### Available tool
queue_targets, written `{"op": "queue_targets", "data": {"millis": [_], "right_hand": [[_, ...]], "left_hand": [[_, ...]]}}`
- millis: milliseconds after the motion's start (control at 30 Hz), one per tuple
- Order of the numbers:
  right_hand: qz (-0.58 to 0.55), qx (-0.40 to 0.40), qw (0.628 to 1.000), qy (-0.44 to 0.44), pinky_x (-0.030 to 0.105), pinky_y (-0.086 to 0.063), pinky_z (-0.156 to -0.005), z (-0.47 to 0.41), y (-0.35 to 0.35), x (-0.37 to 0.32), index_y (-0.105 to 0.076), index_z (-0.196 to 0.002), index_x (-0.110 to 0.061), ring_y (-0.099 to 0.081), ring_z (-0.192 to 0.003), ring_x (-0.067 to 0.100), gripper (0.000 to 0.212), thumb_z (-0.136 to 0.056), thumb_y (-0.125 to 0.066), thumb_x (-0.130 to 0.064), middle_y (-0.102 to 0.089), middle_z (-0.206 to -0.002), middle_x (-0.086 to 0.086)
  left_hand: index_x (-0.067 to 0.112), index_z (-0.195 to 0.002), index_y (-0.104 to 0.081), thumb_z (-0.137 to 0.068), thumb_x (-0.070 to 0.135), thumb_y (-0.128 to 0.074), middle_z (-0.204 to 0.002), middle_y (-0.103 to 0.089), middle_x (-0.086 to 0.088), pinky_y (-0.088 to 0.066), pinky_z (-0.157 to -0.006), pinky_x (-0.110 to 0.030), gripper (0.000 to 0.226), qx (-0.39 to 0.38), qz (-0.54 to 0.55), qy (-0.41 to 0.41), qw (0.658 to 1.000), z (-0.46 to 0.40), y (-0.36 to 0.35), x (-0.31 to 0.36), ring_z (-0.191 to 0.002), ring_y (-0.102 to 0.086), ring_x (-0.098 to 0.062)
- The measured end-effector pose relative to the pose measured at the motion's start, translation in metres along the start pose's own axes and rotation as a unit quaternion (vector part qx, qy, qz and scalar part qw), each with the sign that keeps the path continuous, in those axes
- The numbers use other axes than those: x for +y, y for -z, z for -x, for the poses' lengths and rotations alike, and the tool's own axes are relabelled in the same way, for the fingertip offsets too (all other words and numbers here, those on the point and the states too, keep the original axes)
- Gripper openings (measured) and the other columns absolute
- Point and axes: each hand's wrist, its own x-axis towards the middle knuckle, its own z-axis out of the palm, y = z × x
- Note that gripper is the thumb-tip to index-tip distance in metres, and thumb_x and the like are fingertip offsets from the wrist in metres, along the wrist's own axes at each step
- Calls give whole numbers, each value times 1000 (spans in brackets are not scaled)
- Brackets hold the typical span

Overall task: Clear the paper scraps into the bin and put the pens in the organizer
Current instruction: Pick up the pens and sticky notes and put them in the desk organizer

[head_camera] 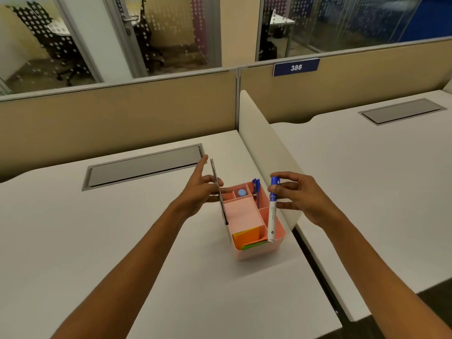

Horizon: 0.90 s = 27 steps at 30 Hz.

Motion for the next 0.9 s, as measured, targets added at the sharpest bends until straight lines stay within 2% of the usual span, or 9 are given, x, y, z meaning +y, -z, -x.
{"op": "queue_targets", "data": {"millis": [100, 167, 300, 467, 600, 733, 900], "right_hand": [[18, 9, 1000, -2, 31, -61, -64, -9, 0, -1, -66, -117, -19, -75, -87, 21, 32, -86, -71, -13, -77, -93, 9], [37, 24, 999, -4, 37, -63, -70, -15, -2, -1, -65, -118, -19, -74, -90, 23, 33, -86, -71, -13, -76, -97, 11], [58, 57, 997, 3, 44, -62, -76, -23, -4, 5, -66, -117, -21, -73, -92, 24, 34, -85, -72, -15, -75, -98, 11], [148, 88, 985, 17, 41, -63, -73, -33, -7, 18, -67, -117, -23, -72, -92, 22, 33, -86, -72, -15, -73, -97, 6], [270, 112, 955, 43, 38, -61, -80, -42, -14, 26, -64, -124, -21, -67, -88, 14, 36, -88, -71, -20, -69, -96, -2], [334, 126, 930, 85, 35, -58, -82, -49, -14, 32, -63, -126, -21, -64, -84, 9, 38, -89, -70, -25, -73, -104, 2], [378, 99, 918, 74, 31, -58, -78, -61, -10, 42, -62, -125, -21, -60, -82, 7, 34, -91, -67, -25, -72, -110, 5]], "left_hand": [[44, -147, -15, -84, -5, -62, -109, -55, -21, -60, -80, -47, 93, -8, -9, -15, 1000, -20, 7, 7, -102, -68, -35], [43, -145, -19, -82, -7, -63, -109, -55, -23, -60, -76, -45, 92, -4, -21, -33, 999, -35, 11, 14, -98, -69, -34], [38, -141, -27, -80, -13, -60, -103, -57, -21, -61, -78, -43, 86, 45, -64, -79, 994, -65, 13, 24, -91, -72, -28], [30, -136, -33, -83, -16, -52, -101, -59, -17, -60, -78, -31, 72, 86, -115, -127, 981, -84, 6, 17, -88, -72, -22], [25, -131, -38, -86, -13, -49, -101, -59, -15, -60, -78, -31, 60, 108, -138, -148, 973, -88, 0, 2, -86, -72, -21], [20, -125, -40, -90, -8, -49, -102, -60, -14, -60, -76, -28, 47, 126, -142, -151, 970, -89, -6, -9, -86, -72, -21], [13, -119, -46, -96, 5, -49, -105, -61, -15, -57, -72, -19, 24, 128, -149, -135, 971, -87, -15, -24, -82, -72, -19]]}}
